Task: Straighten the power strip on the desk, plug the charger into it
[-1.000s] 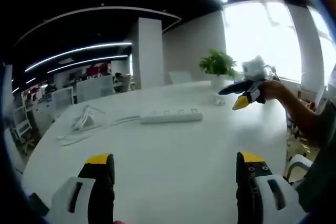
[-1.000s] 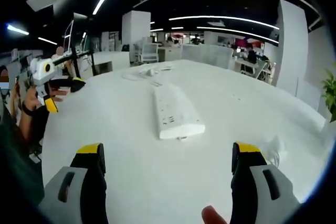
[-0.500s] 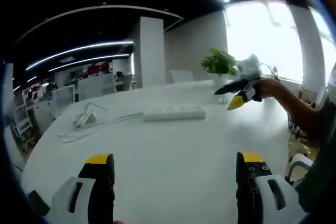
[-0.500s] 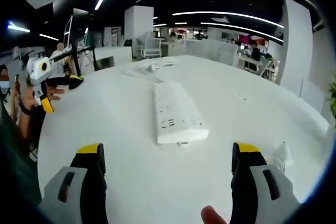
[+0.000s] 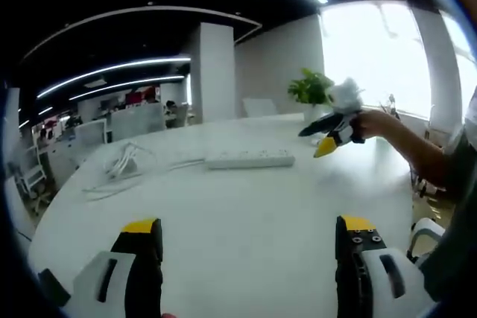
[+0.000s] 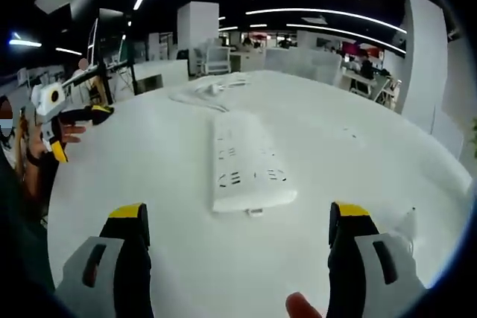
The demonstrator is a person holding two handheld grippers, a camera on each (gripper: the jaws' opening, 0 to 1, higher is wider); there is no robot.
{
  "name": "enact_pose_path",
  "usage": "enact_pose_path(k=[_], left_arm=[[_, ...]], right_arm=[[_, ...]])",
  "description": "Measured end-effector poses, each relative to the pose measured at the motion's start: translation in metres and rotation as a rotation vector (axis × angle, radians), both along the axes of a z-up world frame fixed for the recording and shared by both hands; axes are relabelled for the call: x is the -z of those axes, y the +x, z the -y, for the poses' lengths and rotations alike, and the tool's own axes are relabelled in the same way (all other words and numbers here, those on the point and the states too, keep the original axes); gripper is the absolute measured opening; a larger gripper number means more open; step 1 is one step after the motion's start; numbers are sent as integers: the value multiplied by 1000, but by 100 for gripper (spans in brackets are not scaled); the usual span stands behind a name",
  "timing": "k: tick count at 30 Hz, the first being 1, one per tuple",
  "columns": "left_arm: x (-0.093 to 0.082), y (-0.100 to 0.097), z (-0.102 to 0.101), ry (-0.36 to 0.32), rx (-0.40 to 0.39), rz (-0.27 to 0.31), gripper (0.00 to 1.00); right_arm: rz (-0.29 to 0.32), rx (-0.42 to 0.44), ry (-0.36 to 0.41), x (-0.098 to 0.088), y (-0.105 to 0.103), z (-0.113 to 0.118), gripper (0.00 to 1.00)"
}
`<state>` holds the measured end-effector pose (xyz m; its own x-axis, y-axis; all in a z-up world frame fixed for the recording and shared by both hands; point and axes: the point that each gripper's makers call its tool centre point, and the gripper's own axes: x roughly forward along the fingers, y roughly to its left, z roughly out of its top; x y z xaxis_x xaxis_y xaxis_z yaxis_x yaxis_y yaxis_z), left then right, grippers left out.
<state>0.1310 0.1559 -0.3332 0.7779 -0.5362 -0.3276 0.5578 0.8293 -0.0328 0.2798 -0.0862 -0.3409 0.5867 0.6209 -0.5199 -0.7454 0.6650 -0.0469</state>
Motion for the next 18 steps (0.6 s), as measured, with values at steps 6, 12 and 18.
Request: enact_pose_path(k=[6, 12, 18], left_arm=[[1, 1, -1, -4, -2, -2, 99], [2, 1, -3, -6, -5, -3, 99], [3, 1, -5, -2, -9, -5, 99]], right_arm=[[-13, -5, -23, 6, 10, -4, 100], [-30, -15, -26, 9, 13, -9, 100], [-41, -28, -47, 10, 19, -12, 100]])
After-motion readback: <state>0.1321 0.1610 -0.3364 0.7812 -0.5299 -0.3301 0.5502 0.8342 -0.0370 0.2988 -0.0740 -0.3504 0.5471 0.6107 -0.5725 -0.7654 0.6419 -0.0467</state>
